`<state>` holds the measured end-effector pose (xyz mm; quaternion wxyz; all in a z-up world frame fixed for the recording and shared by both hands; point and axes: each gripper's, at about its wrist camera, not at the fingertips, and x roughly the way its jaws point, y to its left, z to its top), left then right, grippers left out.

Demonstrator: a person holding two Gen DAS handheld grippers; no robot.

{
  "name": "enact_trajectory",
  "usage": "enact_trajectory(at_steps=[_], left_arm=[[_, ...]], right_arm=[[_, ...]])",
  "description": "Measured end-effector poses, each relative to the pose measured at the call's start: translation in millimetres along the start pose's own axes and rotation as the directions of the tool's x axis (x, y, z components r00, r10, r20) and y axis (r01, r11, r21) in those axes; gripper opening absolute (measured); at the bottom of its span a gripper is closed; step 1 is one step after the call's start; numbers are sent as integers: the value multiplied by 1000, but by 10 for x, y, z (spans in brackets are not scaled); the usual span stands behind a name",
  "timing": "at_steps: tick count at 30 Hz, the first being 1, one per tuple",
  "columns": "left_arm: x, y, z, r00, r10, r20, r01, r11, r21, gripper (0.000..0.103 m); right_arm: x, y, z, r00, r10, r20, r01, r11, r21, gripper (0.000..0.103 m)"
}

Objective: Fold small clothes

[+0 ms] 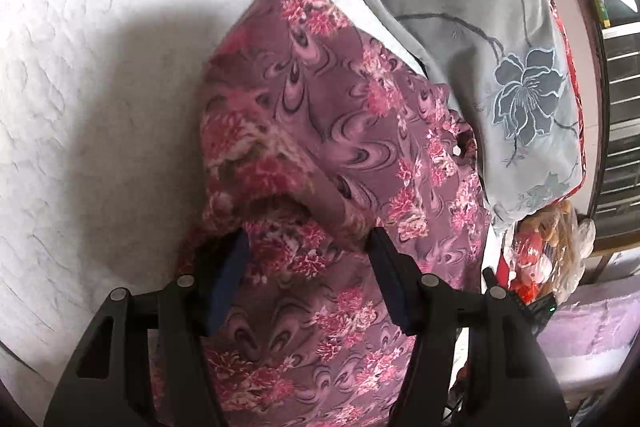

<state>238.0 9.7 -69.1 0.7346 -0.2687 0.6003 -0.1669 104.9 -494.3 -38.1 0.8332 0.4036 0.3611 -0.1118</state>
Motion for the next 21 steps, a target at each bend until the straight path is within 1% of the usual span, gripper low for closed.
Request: enact_trajectory(at_steps=[1, 2, 3, 4, 5, 6, 7, 8, 10, 11, 12, 13, 14, 15, 16, 18, 19, 21], left_arm=[[-11, -7, -5, 1000, 1, 7, -1, 1000, 5, 61], [-21, -18, -5, 1000, 2, 13, -2, 1000, 10, 61], [-18, -27, 0, 1000, 6, 14, -7, 1000, 12, 61], [-7, -29, 7, 1000, 11, 12, -11, 1000, 8, 61], [0, -23, 8, 1000, 10, 11, -10, 1000, 3, 61], [2, -20, 7, 1000, 11, 12, -11, 1000, 0, 61], [-3, -18, 2, 1000, 11, 13, -11, 1000, -3, 61], [-2, -21, -1, 1000, 14, 14, -14, 1000, -3, 61], [-3, -18, 4, 1000, 18, 10, -18, 1000, -1, 61], [-20, -16, 6, 1000, 19, 12, -19, 1000, -1, 61], [-31, -16, 12, 1000, 19, 14, -19, 1000, 0, 61], [-49, -15, 17, 1000, 18, 18, -18, 1000, 1, 61], [-74, -19, 23, 1000, 15, 24, -15, 1000, 3, 61], [-107, -23, 33, 999, 13, 30, -13, 1000, 6, 61], [-132, -28, 40, 999, 9, 36, -9, 1000, 9, 61], [-175, -37, 46, 999, 0, 48, -1, 1000, 16, 61], [-175, -43, 44, 999, 3, 51, -4, 1000, 19, 61], [-126, -48, 41, 998, 24, 49, -26, 999, 31, 61]], right_arm=[[-13, -142, 14, 999, 33, -13, -32, 998, 58, 3], [-30, -207, 12, 997, 75, -16, -73, 993, 92, 7], [-43, -232, -7, 989, 148, -16, -145, 981, 131, 7], [-31, -185, -35, 984, 176, -24, -171, 976, 132, 14], [2, -103, -63, 980, 193, -39, -188, 976, 113, 30], [51, 17, -102, 978, 200, -56, -195, 978, 72, 40], [127, 171, -152, 979, 189, -80, -188, 982, 18, 55], [195, 285, -198, 980, 171, -100, -174, 984, -22, 59], [448, 543, -329, 980, 126, -156, -143, 984, -104, 59], [519, 598, -385, 979, 113, -167, -134, 984, -119, 59], [571, 678, -447, 983, 95, -159, -119, 982, -146, 59], [580, 778, -501, 988, 79, -135, -105, 976, -193, 57], [590, 877, -536, 985, 87, -146, -121, 964, -239, 32], [603, 925, -543, 983, 90, -162, -131, 956, -261, 10], [565, 983, -548, 982, 95, -165, -140, 947, -290, 7], [345, 1007, -501, 983, 143, -114, -173, 927, -332, 7], [202, 971, -428, 984, 161, -75, -177, 927, -332, 7], [65, 865, -316, 987, 160, -26, -160, 935, -316, 6]])
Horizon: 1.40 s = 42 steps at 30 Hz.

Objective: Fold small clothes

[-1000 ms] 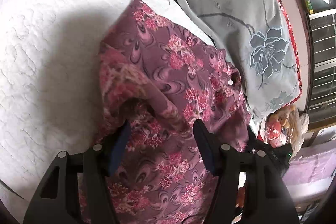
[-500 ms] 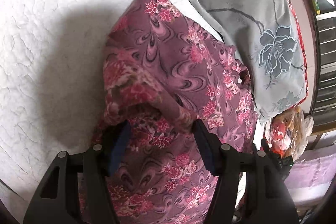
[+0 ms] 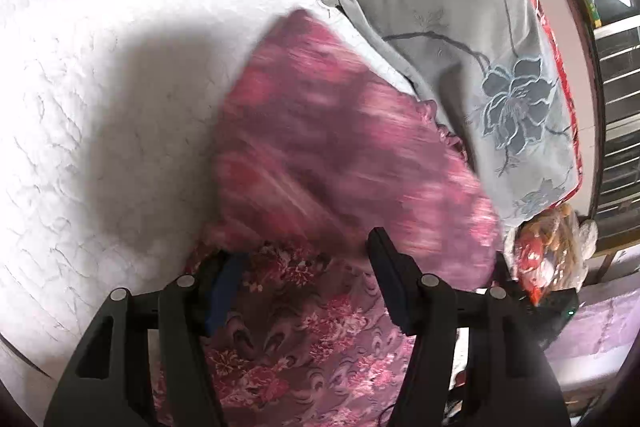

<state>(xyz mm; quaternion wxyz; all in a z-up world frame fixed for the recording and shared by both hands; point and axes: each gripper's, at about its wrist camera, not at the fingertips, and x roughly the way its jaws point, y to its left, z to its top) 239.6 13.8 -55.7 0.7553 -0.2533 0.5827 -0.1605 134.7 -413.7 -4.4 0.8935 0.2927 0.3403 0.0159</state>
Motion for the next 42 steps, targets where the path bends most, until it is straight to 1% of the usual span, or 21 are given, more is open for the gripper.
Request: enact_trajectory(at_steps=[1, 3, 6, 7, 9, 12, 13, 15, 16, 18, 20, 22, 24, 26, 28, 30, 34, 36, 38, 40, 42], left_arm=[[64, 5, -4, 1000, 21, -12, -21, 1000, 2, 61], [222, 25, -23, 997, 61, -52, -61, 998, -2, 61], [195, -93, -61, 993, 111, -37, -109, 992, 57, 61], [143, -140, -78, 993, 111, -34, -109, 991, 74, 61], [27, -213, -125, 998, 68, -17, -66, 993, 96, 61], [27, -299, -166, 995, 103, 18, -104, 985, 137, 62], [107, -306, -171, 991, 131, 7, -131, 981, 144, 62], [353, -280, -208, 978, 203, -54, -193, 969, 155, 62], [370, -319, -238, 973, 227, -34, -216, 957, 191, 62], [283, -433, -331, 963, 270, -23, -254, 929, 271, 62], [144, -451, -422, 968, 245, -55, -218, 928, 303, 62], [-65, -394, -554, 968, 243, -65, -207, 917, 340, 62], [-305, -242, -750, 965, 252, -68, -207, 899, 386, 65], [-486, -15, -961, 959, 268, -89, -212, 892, 400, 67], [-589, 280, -1211, 949, 282, -144, -211, 902, 377, 67], [-676, 615, -1453, 933, 287, -216, -209, 923, 323, 67], [-790, 1080, -1896, 916, 240, -322, -176, 961, 216, 67], [-821, 1102, -2039, 917, 205, -341, -143, 970, 198, 67], [-842, 1071, -2166, 918, 168, -360, -101, 975, 199, 67], [-847, 1034, -2226, 913, 158, -376, -85, 975, 204, 67], [-861, 955, -2290, 916, 181, -358, -103, 969, 224, 67]], right_arm=[[-77, -130, 40, 998, -50, 25, 50, 999, 10, 6], [-103, -371, 30, 993, -115, 13, 114, 992, 57, 6], [99, -780, -68, 969, -188, -162, 206, 973, 107, 7], [51, -794, -86, 971, -187, -152, 203, 974, 104, 5], [-189, -686, -61, 977, -202, -66, 207, 974, 96, 13], [-397, -523, -82, 996, -86, 30, 83, 993, 86, 13], [-364, -490, -123, 997, -76, 13, 75, 995, 71, 13], [-145, -506, -242, 987, -119, -107, 122, 992, 22, 13], [38, -557, -328, 962, -175, -208, 178, 984, -3, 10], [-42, -605, -324, 971, -152, -186, 160, 987, 24, 7], [-160, -645, -292, 965, -137, -226, 157, 985, 75, 14], [-401, -665, -322, 960, -126, -249, 145, 988, 58, 17], [-613, -644, -435, 949, -149, -278, 156, 988, 2, 27], [-1004, -719, -658, 939, -167, -300, 158, 986, -54, 44], [-1346, -786, -962, 926, -188, -326, 173, 982, -77, 50], [-1564, -855, -1263, 908, -209, -362, 194, 978, -78, 51], [-1986, -1137, -1904, 876, -218, -431, 235, 972, -14, 53], [-2065, -1286, -2199, 875, -159, -457, 215, 974, 73, 53], [-2125, -1363, -2380, 885, -96, -455, 179, 974, 142, 53], [-2095, -1435, -2561, 889, -16, -457, 128, 968, 215, 55], [-2074, -1450, -2646, 894, 27, -448, 96, 963, 251, 55]])
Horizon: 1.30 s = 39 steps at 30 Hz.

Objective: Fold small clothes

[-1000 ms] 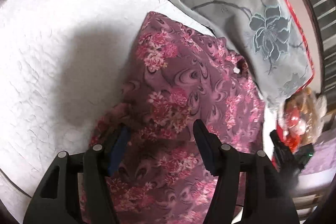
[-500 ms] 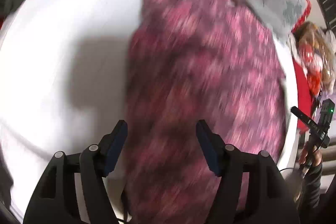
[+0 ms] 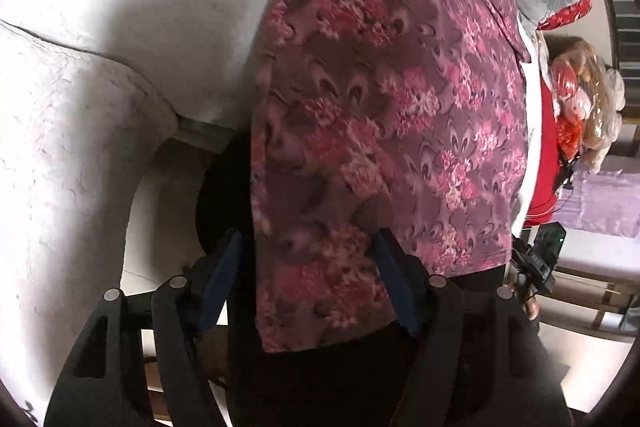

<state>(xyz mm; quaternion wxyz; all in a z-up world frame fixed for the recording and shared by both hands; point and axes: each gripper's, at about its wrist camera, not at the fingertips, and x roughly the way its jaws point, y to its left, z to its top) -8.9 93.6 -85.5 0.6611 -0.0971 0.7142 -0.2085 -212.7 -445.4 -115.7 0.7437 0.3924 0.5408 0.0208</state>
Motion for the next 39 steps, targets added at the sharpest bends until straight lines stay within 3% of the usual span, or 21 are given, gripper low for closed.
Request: enact_trajectory(at_steps=[2, 4, 6, 7, 8, 9, 10, 11, 19, 26, 32, 39], left_arm=[[-28, -64, -32, 1000, 10, 17, -10, 1000, 11, 65], [-36, -109, -40, 1000, 8, 30, -8, 1000, 15, 48], [-75, -196, -79, 997, 49, 55, -51, 998, 46, 31], [-88, -223, -93, 997, 48, 66, -52, 997, 49, 17], [-120, -228, -99, 997, 33, 71, -36, 998, 46, 9], [-135, -208, -97, 998, 7, 65, -9, 999, 39, 3], [-142, -218, -95, 998, -18, 64, 16, 1000, 24, 3], [-161, -228, -87, 997, -34, 69, 33, 999, 19, 3], [-308, -381, 79, 984, -137, 116, 137, 991, 12, 3], [-531, -370, 427, 952, -231, 200, 241, 970, -25, 3], [-809, -368, 1072, 913, -257, 317, 283, 958, -40, 3], [-928, -416, 2170, 877, -253, 409, 310, 948, -77, 3]], right_arm=[[40, -24, -34, 997, 74, -14, -74, 997, 15, 57], [99, -19, -33, 990, 142, -26, -141, 990, 24, 57], [153, 9, -37, 980, 198, -29, -197, 980, 26, 54], [149, 21, -38, 975, 222, -25, -222, 975, 20, 46], [146, 43, -39, 969, 247, -18, -247, 969, 10, 27], [130, 79, -34, 966, 258, -12, -258, 966, -4, 20], [89, 139, -27, 970, 244, 1, -244, 969, -34, 9], [46, 172, -24, 968, 250, 8, -250, 967, -52, 5], [-424, 678, 144, 933, 346, 97, -323, 926, -196, 5], [-512, 979, 460, 909, 386, 154, -348, 910, -228, 5], [-490, 1188, 1124, 868, 431, 245, -385, 897, -216, 3], [-212, 1261, 2064, 831, 415, 371, -397, 909, -127, 2]])
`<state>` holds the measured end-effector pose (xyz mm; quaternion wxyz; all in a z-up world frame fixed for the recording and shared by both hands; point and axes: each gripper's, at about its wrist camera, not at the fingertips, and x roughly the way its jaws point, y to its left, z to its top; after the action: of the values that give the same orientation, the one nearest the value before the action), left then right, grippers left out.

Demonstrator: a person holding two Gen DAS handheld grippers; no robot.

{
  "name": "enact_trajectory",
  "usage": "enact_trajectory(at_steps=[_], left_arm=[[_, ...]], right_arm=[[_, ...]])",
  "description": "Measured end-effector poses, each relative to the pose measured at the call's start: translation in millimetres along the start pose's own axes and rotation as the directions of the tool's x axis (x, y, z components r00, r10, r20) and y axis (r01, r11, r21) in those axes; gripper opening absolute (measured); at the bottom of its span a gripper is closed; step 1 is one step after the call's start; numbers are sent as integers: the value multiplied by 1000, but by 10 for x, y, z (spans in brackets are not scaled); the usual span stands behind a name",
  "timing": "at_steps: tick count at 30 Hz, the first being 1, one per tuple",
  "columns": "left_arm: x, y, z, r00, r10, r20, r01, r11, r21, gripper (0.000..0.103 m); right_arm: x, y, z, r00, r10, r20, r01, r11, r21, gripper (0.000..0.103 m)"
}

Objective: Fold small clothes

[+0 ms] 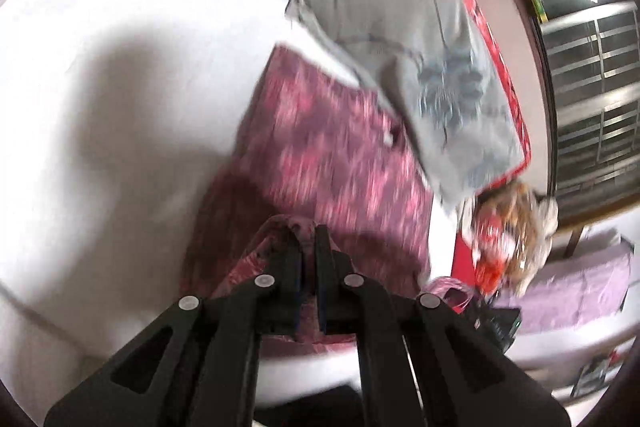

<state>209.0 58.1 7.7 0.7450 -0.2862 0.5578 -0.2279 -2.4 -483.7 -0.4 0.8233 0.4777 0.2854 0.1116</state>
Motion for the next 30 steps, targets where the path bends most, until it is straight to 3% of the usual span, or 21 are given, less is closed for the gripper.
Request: enact_trajectory(at_steps=[9, 12, 15, 17, 18, 19, 20, 21, 22, 24, 27, 30], left_arm=[[729, -145, 1001, 999, 30, 17, -29, 998, -60, 3], [994, -37, 1233, 997, 72, -27, -75, 990, -119, 3], [1089, 97, 1362, 996, 19, -84, -35, 982, -187, 3], [983, 122, 1389, 997, -32, -66, 19, 982, -186, 4], [903, 123, 1389, 998, -51, -44, 43, 984, -171, 7], [801, 119, 1382, 999, -46, -3, 45, 988, -148, 19], [689, 117, 1364, 999, -24, 40, 29, 993, -116, 29], [626, 113, 1343, 998, -10, 57, 15, 996, -89, 51], [605, 110, 1318, 998, -2, 61, 6, 998, -66, 60], [632, 64, 1205, 999, 33, 31, -33, 999, 21, 61], [835, -5, 1073, 995, 100, -29, -96, 988, 123, 62], [1035, -41, 974, 984, 166, -58, -155, 974, 164, 62]], right_arm=[[764, -447, 717, 995, -46, 88, 33, 988, 149, 2], [991, -710, 911, 990, -102, 99, 74, 964, 254, 2], [1111, -883, 980, 984, -159, 77, 127, 938, 321, 8], [1058, -907, 1028, 981, -155, 115, 108, 935, 339, 9], [956, -885, 1065, 978, -121, 168, 60, 943, 327, 9], [877, -863, 1089, 973, -111, 203, 43, 948, 316, 11], [790, -838, 1114, 965, -117, 236, 43, 953, 300, 20], [722, -811, 1155, 958, -147, 247, 74, 957, 280, 27], [703, -777, 1183, 954, -203, 221, 144, 956, 255, 41], [774, -714, 1201, 950, -276, 143, 249, 951, 183, 42], [1062, -568, 1177, 921, -387, 35, 387, 922, 25, 44], [1361, -436, 1121, 895, -446, -8, 444, 892, -90, 44]])
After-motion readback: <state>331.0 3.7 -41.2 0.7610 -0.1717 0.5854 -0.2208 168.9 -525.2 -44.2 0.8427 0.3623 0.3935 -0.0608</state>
